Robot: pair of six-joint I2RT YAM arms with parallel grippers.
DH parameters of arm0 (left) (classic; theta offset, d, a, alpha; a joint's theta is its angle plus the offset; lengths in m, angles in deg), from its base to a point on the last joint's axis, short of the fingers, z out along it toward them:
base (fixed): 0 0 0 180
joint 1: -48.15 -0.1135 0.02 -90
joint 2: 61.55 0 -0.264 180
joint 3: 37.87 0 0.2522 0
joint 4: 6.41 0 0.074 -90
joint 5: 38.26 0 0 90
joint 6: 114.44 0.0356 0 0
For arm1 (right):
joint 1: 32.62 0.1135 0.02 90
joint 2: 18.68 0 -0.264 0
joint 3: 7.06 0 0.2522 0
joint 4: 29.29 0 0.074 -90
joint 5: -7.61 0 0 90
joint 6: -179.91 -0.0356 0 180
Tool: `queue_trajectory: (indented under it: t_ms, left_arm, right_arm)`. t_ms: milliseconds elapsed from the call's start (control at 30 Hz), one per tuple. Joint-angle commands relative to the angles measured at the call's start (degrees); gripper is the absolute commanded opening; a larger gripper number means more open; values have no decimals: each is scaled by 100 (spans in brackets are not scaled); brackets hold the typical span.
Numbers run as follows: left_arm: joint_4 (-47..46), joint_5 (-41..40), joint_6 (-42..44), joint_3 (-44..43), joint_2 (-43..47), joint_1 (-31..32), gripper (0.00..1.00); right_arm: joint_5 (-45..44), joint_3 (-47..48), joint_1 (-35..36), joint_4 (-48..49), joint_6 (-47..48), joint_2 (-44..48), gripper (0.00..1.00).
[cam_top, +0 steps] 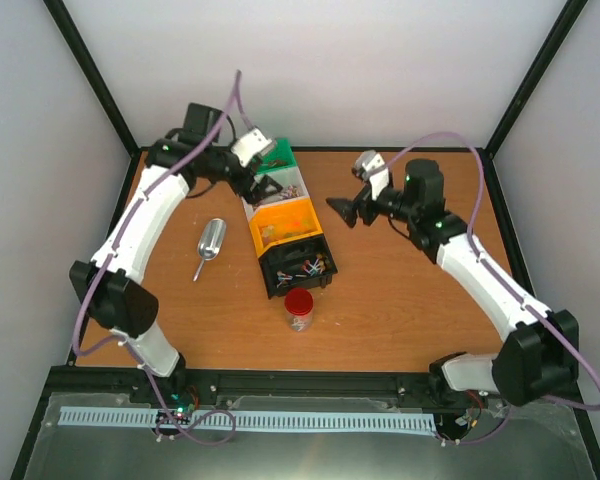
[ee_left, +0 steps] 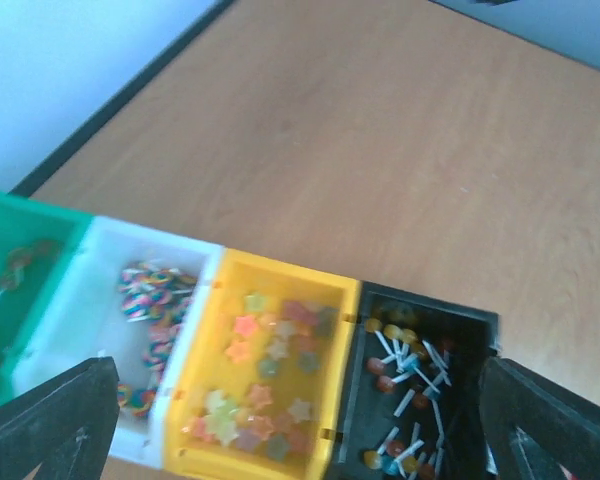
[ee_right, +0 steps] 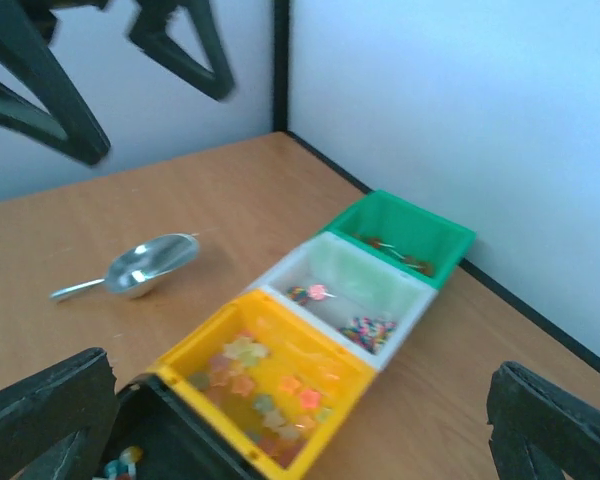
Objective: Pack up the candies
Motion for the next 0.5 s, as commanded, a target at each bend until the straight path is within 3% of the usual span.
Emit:
queue_trajectory:
  t_ms: [0,233,367,467]
  left_arm:
    - [617,502,-1153,-1133,-717,-803,100]
    - [1700,266,-1333,-2504,-1765,-1851,100]
    - [1928,145,-1423,-2385,-2004,-2349,100]
    - [1594,-5,-1591,-1771,-1869,-2670,100]
  right_arm:
    - [255,744,-668,-914,-466,-501,100]
    - [367,1166,-1754,-1157,-861,-1140,100]
    - [291,1131,-2434,-1340,-1011,-1420,100]
    - [387,1085,-2876,-1596,-1052,-1576,100]
